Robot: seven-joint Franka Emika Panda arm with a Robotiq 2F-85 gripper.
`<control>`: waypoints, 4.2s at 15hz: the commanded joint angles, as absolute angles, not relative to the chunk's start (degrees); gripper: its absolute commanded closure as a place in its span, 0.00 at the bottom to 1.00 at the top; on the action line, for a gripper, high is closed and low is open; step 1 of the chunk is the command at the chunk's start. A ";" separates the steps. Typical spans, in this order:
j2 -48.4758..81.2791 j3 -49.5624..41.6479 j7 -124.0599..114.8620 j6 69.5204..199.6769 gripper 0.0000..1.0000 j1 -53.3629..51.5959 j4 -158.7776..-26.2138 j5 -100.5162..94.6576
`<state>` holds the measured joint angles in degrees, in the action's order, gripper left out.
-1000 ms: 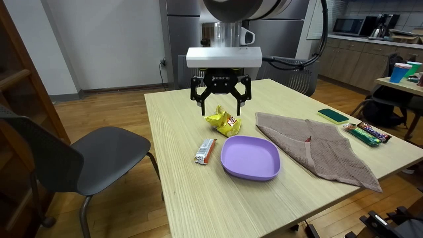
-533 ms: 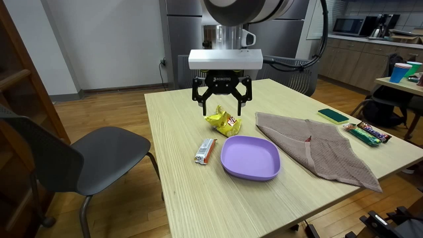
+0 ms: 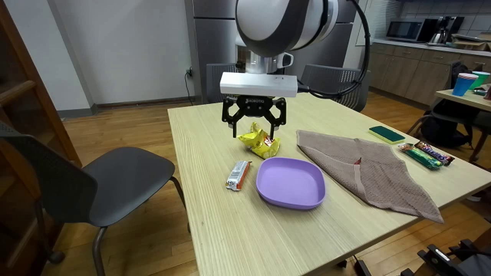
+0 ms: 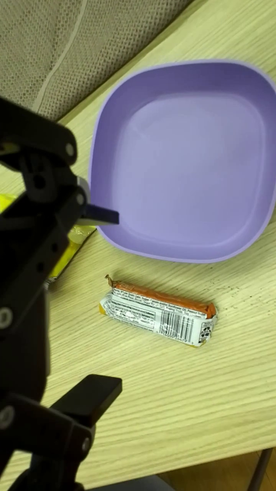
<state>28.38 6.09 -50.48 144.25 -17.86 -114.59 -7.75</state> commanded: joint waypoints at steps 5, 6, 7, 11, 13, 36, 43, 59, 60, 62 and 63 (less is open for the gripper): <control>36.77 5.13 -46.88 145.01 0.00 -19.19 -106.17 -4.73; 37.67 5.31 -46.45 145.04 0.00 -19.15 -105.32 -4.11; 38.66 5.24 -46.42 144.76 0.00 -19.35 -104.31 -3.71; 42.30 5.27 -45.96 143.43 0.00 -19.94 -100.60 -1.83; 43.83 5.35 -45.81 143.04 0.00 -20.01 -99.27 -0.89; 54.10 4.45 -43.79 138.47 0.60 -19.92 -88.26 3.55; 52.58 4.34 -43.86 137.20 0.84 -20.27 -88.49 3.23; 42.09 3.92 -41.96 137.54 0.84 -20.09 -99.78 2.53; 41.03 3.83 -41.73 137.97 0.84 -19.99 -101.52 2.53; 39.12 3.56 -41.62 138.51 0.84 -19.97 -104.61 2.44; 37.96 3.35 -41.70 138.89 0.84 -20.01 -106.44 2.32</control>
<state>43.56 3.98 -43.13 137.76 -19.92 -99.18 2.24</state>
